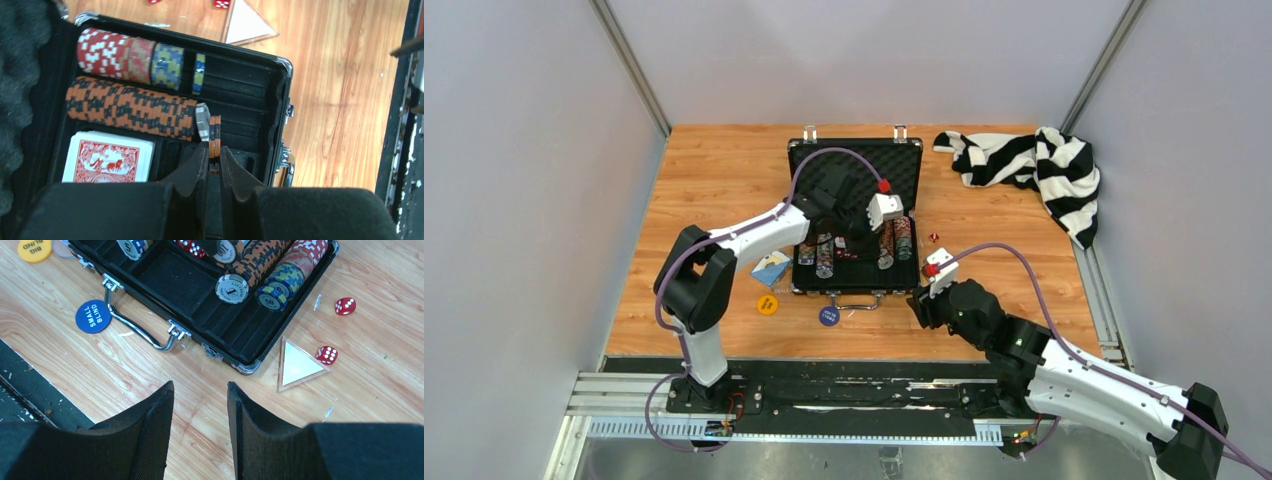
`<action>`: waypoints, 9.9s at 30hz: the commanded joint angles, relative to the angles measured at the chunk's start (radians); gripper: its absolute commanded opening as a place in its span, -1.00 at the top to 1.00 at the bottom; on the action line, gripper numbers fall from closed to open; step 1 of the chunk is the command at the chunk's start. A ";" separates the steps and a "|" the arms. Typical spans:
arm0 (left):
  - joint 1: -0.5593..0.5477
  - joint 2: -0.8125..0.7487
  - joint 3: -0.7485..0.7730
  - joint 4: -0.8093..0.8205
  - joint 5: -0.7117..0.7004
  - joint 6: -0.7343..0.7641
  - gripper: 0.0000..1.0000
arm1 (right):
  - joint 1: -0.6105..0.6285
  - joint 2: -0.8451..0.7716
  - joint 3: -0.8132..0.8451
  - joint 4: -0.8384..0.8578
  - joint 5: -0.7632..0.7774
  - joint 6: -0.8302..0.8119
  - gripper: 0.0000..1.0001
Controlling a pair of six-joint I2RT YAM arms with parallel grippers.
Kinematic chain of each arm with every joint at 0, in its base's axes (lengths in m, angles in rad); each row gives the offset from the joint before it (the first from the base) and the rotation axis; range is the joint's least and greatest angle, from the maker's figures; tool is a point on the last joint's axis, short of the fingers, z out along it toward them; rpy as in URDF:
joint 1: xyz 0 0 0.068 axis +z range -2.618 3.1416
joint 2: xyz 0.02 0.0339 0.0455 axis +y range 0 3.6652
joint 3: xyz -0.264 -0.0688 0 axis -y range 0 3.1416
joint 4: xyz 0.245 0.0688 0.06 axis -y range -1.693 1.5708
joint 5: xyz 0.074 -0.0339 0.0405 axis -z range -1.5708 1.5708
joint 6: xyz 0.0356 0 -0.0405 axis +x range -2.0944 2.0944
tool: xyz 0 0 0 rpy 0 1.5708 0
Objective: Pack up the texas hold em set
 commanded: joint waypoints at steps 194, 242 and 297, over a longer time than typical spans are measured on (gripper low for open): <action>0.469 -0.764 -0.892 0.383 -0.519 -0.892 -0.96 | -0.395 0.929 0.694 -0.124 -0.140 0.058 0.58; 0.468 -0.769 -0.906 0.405 -0.467 -0.890 -0.94 | -0.170 1.150 0.817 -0.085 -0.160 0.090 -0.09; 0.467 -0.719 -0.915 0.462 -0.406 -0.927 -0.93 | -0.576 0.873 0.337 0.052 -0.119 0.073 0.46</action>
